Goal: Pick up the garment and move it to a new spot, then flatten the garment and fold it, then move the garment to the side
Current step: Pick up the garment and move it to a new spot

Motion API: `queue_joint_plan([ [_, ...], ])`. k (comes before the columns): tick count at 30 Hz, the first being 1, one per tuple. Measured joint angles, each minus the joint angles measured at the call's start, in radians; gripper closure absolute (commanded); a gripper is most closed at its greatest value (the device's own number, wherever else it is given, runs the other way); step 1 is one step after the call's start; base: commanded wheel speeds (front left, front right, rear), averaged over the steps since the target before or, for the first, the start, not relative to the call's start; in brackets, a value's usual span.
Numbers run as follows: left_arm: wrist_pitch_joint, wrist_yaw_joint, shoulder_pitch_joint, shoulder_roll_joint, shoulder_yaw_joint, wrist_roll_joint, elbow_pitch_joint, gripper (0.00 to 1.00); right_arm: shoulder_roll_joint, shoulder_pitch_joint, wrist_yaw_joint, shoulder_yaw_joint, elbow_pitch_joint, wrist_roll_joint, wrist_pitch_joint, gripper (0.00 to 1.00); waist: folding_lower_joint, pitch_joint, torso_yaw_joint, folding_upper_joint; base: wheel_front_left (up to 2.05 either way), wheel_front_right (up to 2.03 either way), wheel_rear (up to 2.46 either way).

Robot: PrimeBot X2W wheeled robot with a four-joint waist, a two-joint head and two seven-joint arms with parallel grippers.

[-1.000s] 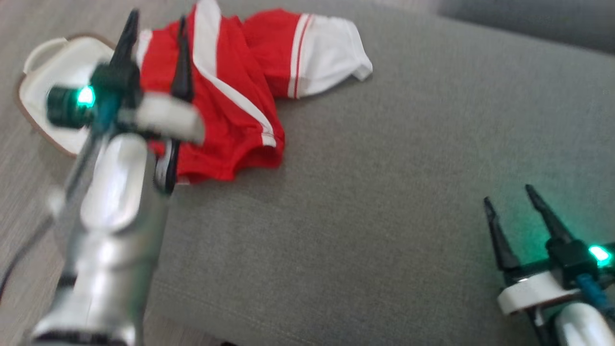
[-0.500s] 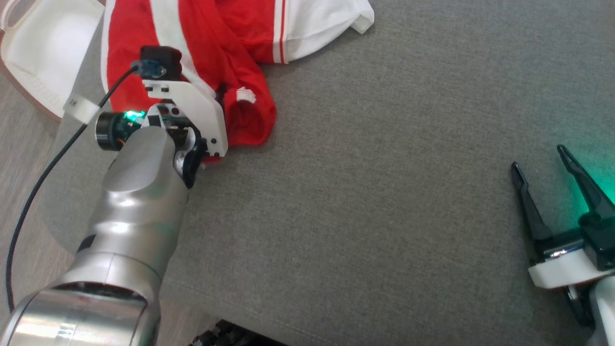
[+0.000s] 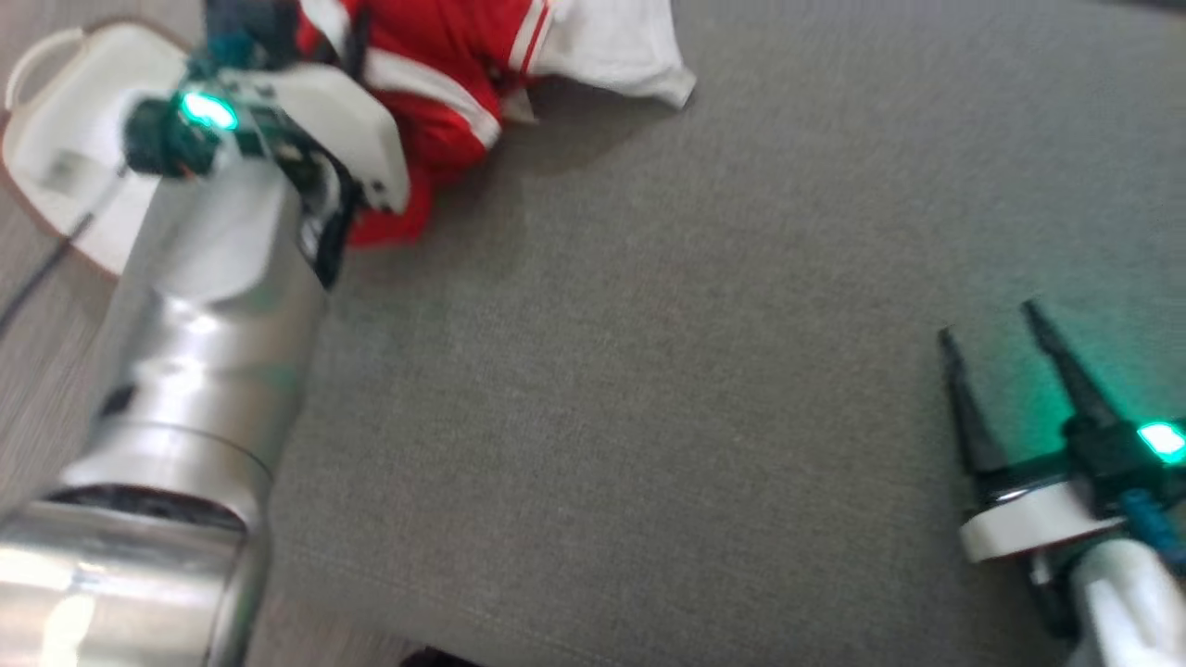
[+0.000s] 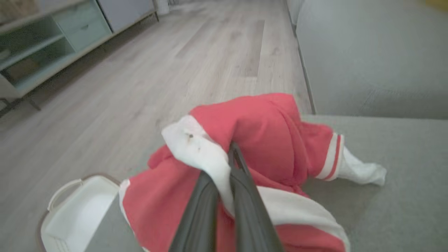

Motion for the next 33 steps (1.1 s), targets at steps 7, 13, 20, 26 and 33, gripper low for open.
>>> queue_joint_plan([
  [7, -0.033, -0.013, -0.057, 0.041, -0.065, 0.027, -0.064, 1.00, 0.103, 0.004, 0.000, 0.006, 0.032, 0.002, 0.000, 0.00, -0.0002, -0.133, -0.048, 0.0000, 0.00, 0.00, 0.00],
  [13, -0.025, -0.021, -0.083, 0.048, -0.162, -0.017, -0.171, 1.00, 0.160, 0.043, 0.000, 0.004, 0.045, 0.013, 0.000, 0.00, -0.0002, -0.225, -0.137, 0.0000, 0.00, 0.00, 0.00],
  [20, 0.040, -0.021, -0.080, 0.078, -0.342, -0.146, -0.360, 1.00, 0.179, 0.069, 0.000, -0.005, 0.047, 0.029, 0.000, 0.00, -0.0003, -0.297, -0.293, 0.0001, 0.00, 0.00, 0.00],
  [26, 0.061, -0.021, -0.032, 0.087, -0.455, -0.270, -0.486, 1.00, 0.182, 0.070, 0.000, 0.003, 0.043, 0.078, 0.001, 0.00, -0.0002, -0.324, -0.444, 0.0001, 0.00, 0.00, 0.00],
  [33, 0.003, -0.021, 0.064, 0.043, -0.564, -0.323, -0.509, 1.00, 0.183, 0.070, 0.000, 0.012, 0.039, 0.116, 0.001, 0.00, -0.0002, -0.310, -0.599, 0.0001, 0.00, 0.00, 0.00],
])
